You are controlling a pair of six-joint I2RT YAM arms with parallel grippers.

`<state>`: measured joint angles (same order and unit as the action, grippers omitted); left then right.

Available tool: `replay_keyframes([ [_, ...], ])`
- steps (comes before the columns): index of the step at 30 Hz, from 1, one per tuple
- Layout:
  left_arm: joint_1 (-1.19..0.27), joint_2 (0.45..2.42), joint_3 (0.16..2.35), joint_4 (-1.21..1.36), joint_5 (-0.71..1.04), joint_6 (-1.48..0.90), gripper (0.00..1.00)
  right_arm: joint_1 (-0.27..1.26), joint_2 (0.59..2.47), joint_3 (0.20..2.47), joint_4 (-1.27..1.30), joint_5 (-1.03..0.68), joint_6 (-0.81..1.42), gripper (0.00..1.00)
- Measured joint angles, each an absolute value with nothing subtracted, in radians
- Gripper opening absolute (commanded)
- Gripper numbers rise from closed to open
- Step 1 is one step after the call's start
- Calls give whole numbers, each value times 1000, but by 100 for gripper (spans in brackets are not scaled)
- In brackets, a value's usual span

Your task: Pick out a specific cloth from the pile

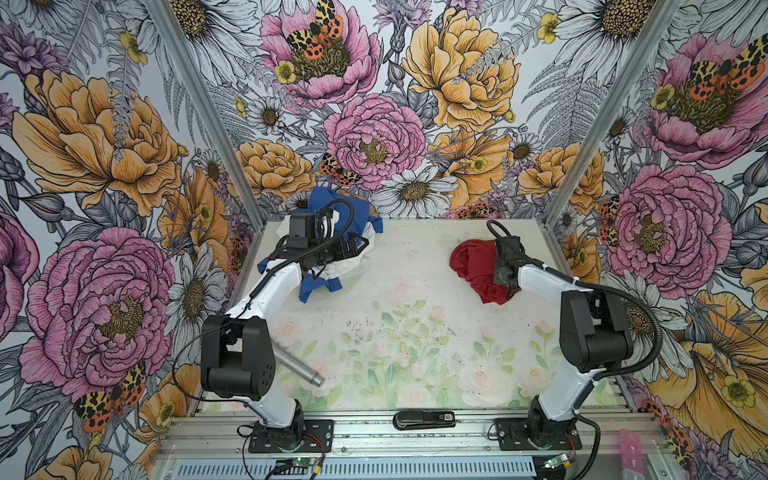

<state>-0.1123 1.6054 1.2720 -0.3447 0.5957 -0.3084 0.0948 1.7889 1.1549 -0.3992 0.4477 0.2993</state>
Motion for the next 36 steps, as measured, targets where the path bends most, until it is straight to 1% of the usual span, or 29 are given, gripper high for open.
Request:
replay_keyframes([
  [1, -113, 1605, 1272, -345, 596, -308, 99, 95, 1788, 1155, -399, 447, 299, 0],
  [2, -114, 1605, 1272, -345, 596, -308, 99, 95, 1784, 1156, -399, 447, 299, 5],
  [6, -116, 1605, 1272, -345, 596, -308, 99, 90, 1751, 1156, -399, 448, 299, 36],
  [7, -116, 1605, 1272, -345, 596, -308, 99, 87, 1739, 1156, -400, 448, 299, 41],
  [9, -116, 1605, 1272, -345, 596, -308, 99, 80, 1713, 1156, -401, 451, 295, 46],
  [17, -116, 1605, 1272, -345, 596, -308, 99, 80, 1592, 1161, -408, 458, 295, 55],
  [20, -116, 1605, 1272, -345, 597, -308, 99, 128, 1566, 1196, -407, 410, 279, 61],
  [23, -116, 1605, 1272, -345, 597, -308, 99, 194, 1575, 1259, -403, 321, 267, 63],
  [27, -116, 1605, 1272, -345, 597, -308, 99, 233, 1639, 1315, -377, 187, 300, 66],
  [36, -116, 1605, 1272, -345, 597, -308, 99, 149, 1954, 1394, -458, 103, 436, 66],
])
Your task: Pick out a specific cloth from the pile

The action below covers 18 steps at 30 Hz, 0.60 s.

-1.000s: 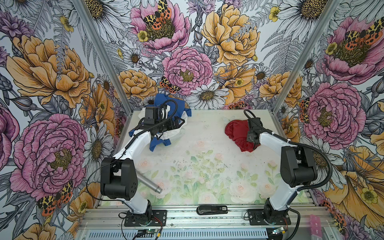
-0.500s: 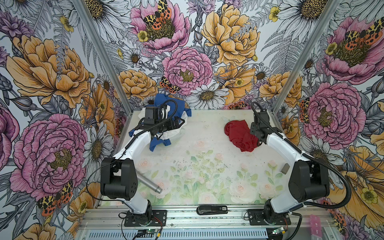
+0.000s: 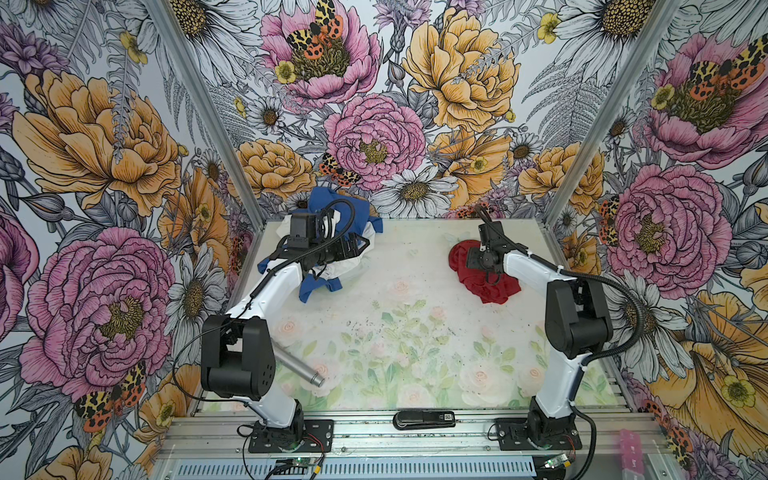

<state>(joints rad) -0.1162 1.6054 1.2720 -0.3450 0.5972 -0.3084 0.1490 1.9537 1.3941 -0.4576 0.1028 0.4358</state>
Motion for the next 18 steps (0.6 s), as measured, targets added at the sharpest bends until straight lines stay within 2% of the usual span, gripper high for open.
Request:
replay_keyframes([
  [18, -106, 1605, 1272, -345, 598, -308, 99, 0, 2281, 1895, -649, 96, 443, 66],
])
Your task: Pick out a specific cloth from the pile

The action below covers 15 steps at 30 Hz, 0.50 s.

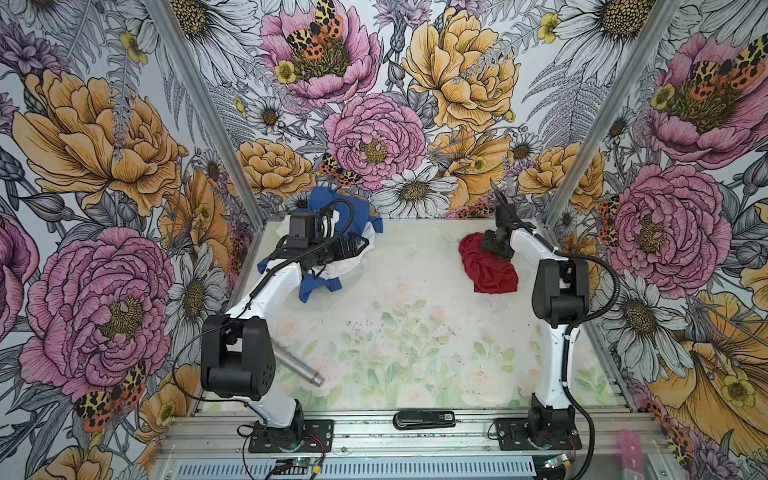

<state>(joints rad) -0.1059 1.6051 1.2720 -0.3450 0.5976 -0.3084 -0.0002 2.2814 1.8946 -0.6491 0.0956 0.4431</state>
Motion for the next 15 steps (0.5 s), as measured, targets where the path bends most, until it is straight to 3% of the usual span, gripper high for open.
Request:
replay_keyframes([
  [10, -98, 1605, 1272, -345, 608, -308, 99, 10, 2257, 1958, -678, 115, 347, 67],
  [15, -85, 1590, 1272, -346, 611, -307, 99, 39, 2082, 1873, -645, 138, 330, 67],
])
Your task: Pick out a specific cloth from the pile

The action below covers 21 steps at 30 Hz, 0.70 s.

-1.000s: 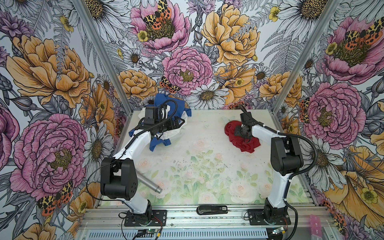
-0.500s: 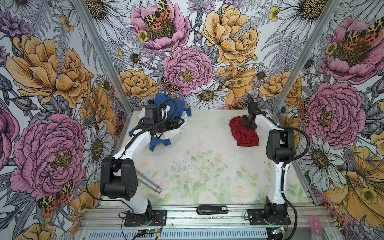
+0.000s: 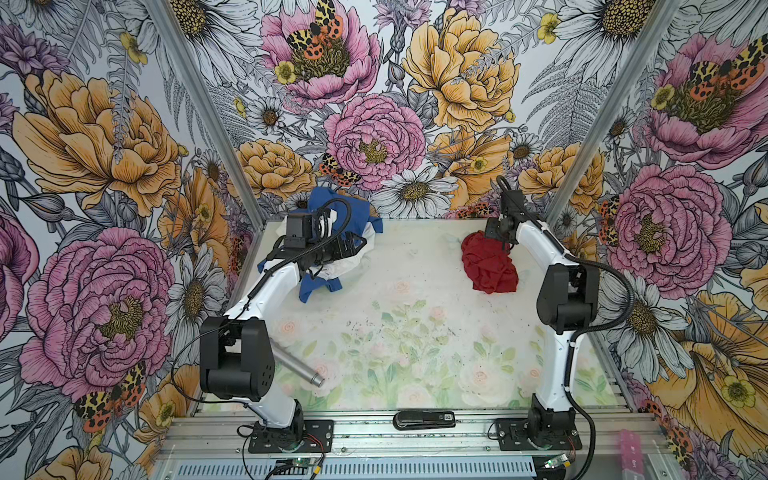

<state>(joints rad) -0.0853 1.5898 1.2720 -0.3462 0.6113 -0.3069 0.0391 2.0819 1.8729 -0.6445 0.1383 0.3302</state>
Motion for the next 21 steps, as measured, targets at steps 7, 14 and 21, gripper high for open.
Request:
replay_keyframes([
  [7, -77, 1478, 1270, -355, 576, -276, 99, 74, 1567, 1423, -368, 128, 327, 69],
  [14, -125, 1262, 1173, -349, 264, -179, 99, 73, 1105, 798, 24, 123, 315, 70],
  [21, -202, 1021, 819, -183, -150, -204, 99, 64, 904, 435, 200, 186, 252, 69],
])
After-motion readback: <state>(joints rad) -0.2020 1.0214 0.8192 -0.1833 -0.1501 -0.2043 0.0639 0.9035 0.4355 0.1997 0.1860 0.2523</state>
